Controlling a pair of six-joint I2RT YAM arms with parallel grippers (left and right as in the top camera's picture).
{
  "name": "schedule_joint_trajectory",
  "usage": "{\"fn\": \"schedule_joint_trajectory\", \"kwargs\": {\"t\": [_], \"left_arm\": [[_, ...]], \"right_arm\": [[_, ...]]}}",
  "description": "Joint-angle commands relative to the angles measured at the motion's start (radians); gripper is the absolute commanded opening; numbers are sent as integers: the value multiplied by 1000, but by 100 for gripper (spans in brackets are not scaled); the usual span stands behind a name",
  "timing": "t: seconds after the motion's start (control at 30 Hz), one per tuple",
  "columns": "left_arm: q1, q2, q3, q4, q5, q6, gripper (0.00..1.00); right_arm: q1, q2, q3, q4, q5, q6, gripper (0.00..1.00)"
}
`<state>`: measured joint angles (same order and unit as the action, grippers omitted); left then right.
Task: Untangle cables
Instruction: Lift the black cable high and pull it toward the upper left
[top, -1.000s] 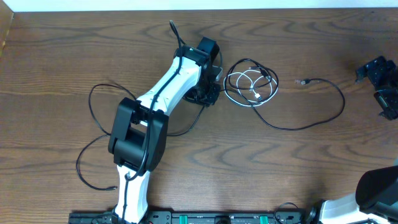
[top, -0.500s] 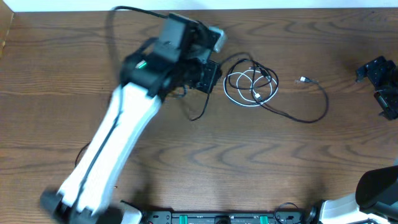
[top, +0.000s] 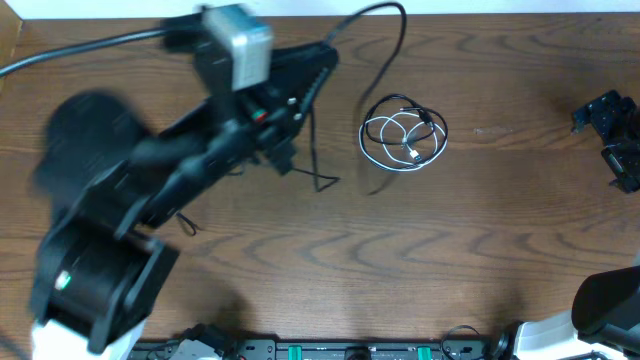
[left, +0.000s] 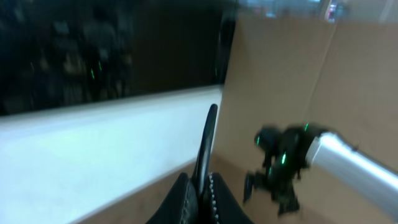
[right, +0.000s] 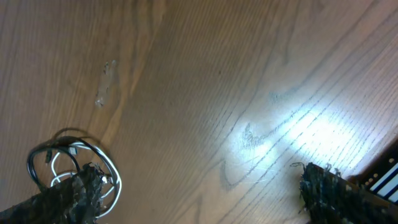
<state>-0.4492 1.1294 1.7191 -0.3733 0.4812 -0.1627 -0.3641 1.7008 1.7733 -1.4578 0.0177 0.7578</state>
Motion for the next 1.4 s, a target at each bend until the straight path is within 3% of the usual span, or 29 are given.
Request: {"fn": "schedule_joint_trajectory", "kwargs": {"t": [0.0,0.37,0.57,0.77,0.93,1.17,1.23,1.37], "left_arm": [[39,-45,15,42,-114,-92,8],[312,-46,16,38,-427,-158,7],[455,33,16,27,-431,-208,7],[601,196,43,167,-389,-306,8],[630,399,262,192,-261,-325,8],[646,762,834,13,-246,-325,8],[666,837,915,-58,-247,-325,8],[737,940,914,-190,-311,-325,8]], "right_arm": [[1,-1,-1,-1,5,12,99],[1,-1,-1,-1,5,12,99],[1,-1,-1,-1,5,12,99],[1,-1,-1,-1,5,12,99],[1,-1,-1,-1,5,12,99],[1,-1,-1,-1,5,12,99],[1,-1,-1,-1,5,12,99],[1,-1,-1,-1,5,12,99]]}}
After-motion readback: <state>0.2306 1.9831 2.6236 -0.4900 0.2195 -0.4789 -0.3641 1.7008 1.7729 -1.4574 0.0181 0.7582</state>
